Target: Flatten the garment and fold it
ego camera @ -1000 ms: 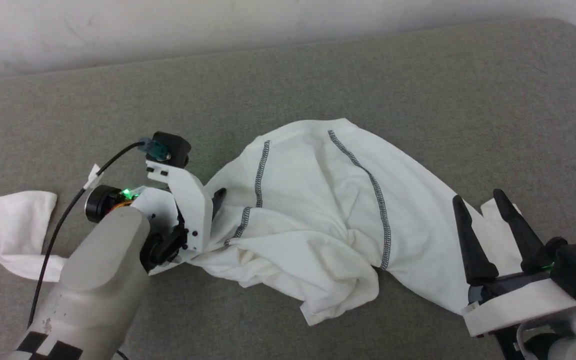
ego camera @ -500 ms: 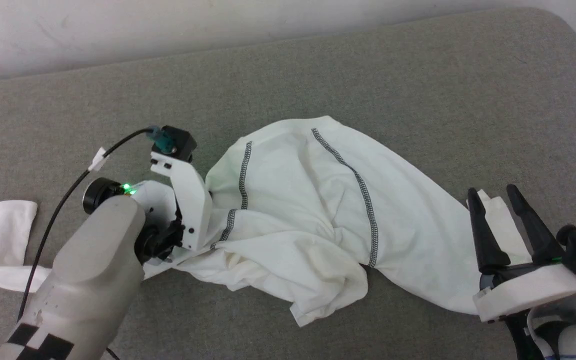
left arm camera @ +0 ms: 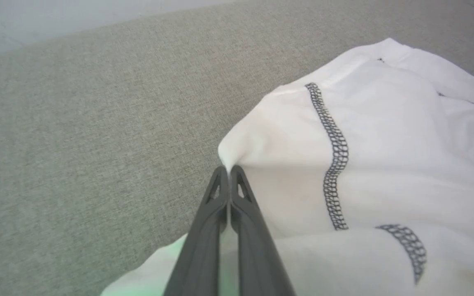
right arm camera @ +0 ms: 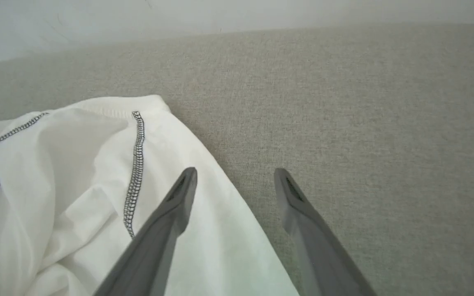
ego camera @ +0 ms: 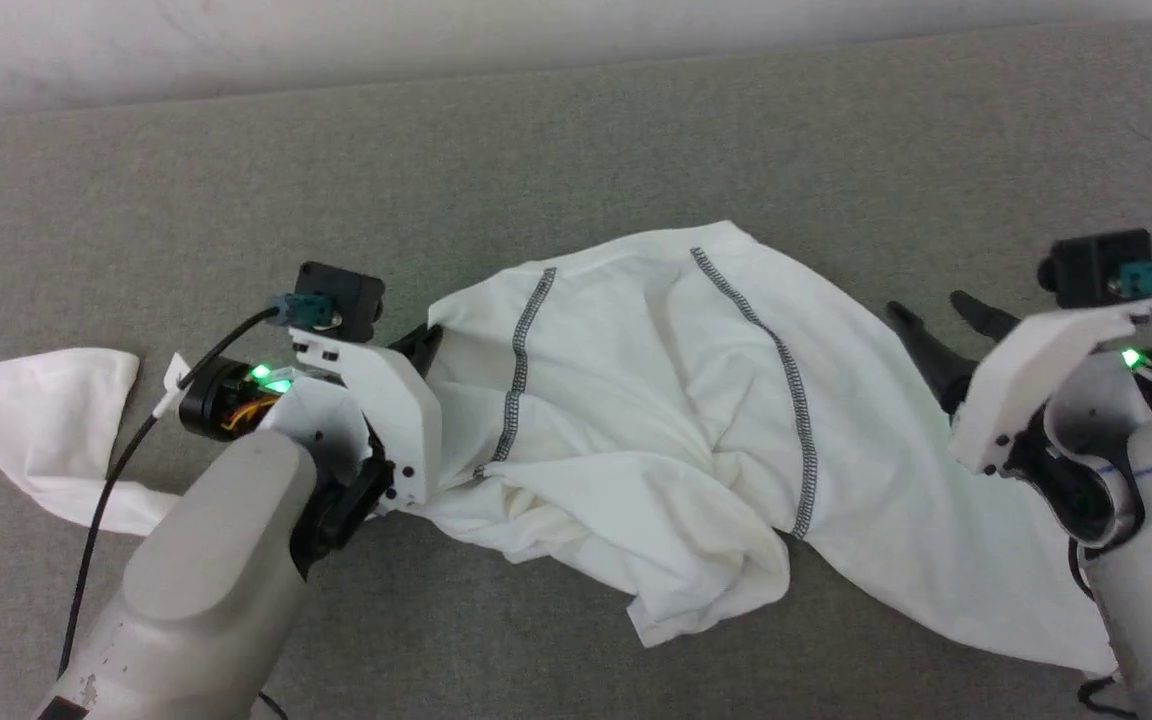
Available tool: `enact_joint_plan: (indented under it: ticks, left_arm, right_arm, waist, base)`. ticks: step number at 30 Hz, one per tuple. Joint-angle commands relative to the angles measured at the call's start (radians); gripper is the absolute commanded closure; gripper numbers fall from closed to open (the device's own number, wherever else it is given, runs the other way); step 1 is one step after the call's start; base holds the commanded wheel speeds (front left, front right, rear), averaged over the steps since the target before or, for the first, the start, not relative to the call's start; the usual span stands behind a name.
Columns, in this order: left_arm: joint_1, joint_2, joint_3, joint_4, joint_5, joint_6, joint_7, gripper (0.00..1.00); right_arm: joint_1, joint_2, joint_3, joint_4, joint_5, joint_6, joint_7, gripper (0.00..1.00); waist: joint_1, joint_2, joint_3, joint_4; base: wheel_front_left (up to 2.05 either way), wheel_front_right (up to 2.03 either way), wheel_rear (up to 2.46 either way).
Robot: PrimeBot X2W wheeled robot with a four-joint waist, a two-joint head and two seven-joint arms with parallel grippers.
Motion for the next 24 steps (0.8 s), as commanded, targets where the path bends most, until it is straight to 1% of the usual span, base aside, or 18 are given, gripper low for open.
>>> enact_joint_plan:
  ticks: [1,6,8,10,11,12,14,16,17,19,23,24]
  left_arm:
    - [0.0,-0.003,0.001,-0.012,0.006,0.005,-0.008,1.0]
    - [-0.015,-0.008,-0.006,-0.064,0.021,0.012,-0.024,1.0]
    - [-0.018,-0.012,-0.01,-0.076,0.023,0.012,-0.028,1.0]
    - [-0.02,-0.013,-0.015,-0.082,0.026,0.011,-0.03,1.0]
    - [-0.02,-0.013,-0.016,-0.082,0.027,0.011,-0.032,1.0]
    - [-0.019,-0.012,-0.017,-0.082,0.026,0.009,-0.033,1.0]
    - [-0.018,-0.011,-0.019,-0.079,0.024,0.006,-0.034,1.0]
    - [-0.018,-0.01,-0.019,-0.075,0.023,0.002,-0.042,1.0]
    - [-0.02,-0.007,-0.017,-0.072,0.024,0.001,-0.051,1.0]
    - [-0.025,0.001,-0.009,-0.066,0.029,0.0,-0.076,1.0]
    - [-0.046,0.026,0.024,-0.085,0.046,0.009,-0.156,1.0]
    - [-0.051,0.034,0.033,-0.095,0.052,0.012,-0.173,1.0]
  right_arm:
    - [-0.031,-0.007,0.026,0.019,0.017,-0.001,0.019,0.0]
    - [-0.169,-0.047,0.184,0.16,0.1,-0.001,0.126,0.0]
    - [-0.2,-0.056,0.236,0.228,0.128,-0.001,0.197,0.0]
    - [-0.217,-0.059,0.277,0.294,0.164,-0.001,0.294,0.0]
    - [-0.222,-0.062,0.302,0.323,0.173,-0.001,0.35,0.21]
    - [-0.226,-0.064,0.323,0.343,0.183,-0.001,0.398,0.56]
    - [-0.231,-0.065,0.357,0.362,0.206,-0.001,0.464,1.0]
    - [-0.234,-0.076,0.381,0.365,0.217,-0.001,0.493,1.0]
    - [-0.241,-0.083,0.384,0.349,0.225,-0.001,0.474,1.0]
    - [-0.258,-0.109,0.379,0.303,0.223,-0.001,0.389,1.0]
    - [-0.275,-0.174,0.358,0.172,0.166,-0.001,0.151,1.0]
    - [-0.275,-0.188,0.337,0.142,0.15,-0.001,0.097,1.0]
  waist:
    - [-0.0002,-0.0001,0.032,0.034]
    - [-0.0002,-0.0001,0.064,0.063]
    - [-0.0002,-0.0001,0.072,0.073]
    - [-0.0002,-0.0001,0.076,0.079]
    - [-0.0002,-0.0001,0.076,0.081]
    - [-0.0002,-0.0001,0.076,0.082]
    - [-0.0002,-0.0001,0.074,0.083]
    - [-0.0002,-0.0001,0.065,0.084]
    - [-0.0002,-0.0001,0.058,0.083]
    - [-0.0002,-0.0001,0.039,0.083]
    - [-0.0002,-0.0001,-0.007,0.079]
    - [-0.0002,-0.0001,-0.019,0.078]
  base:
    - [0.0,0.0,0.0]
    - [0.0,0.0,0.0]
    - [0.0,0.0,0.0]
    - [0.0,0.0,0.0]
    - [0.0,0.0,0.0]
    - [0.0,0.0,0.0]
    - [0.0,0.0,0.0]
    - [0.0,0.0,0.0]
    - [0.0,0.0,0.0]
    - [0.0,0.0,0.0]
    - [0.0,0.0,0.0]
    - [0.0,0.0,0.0]
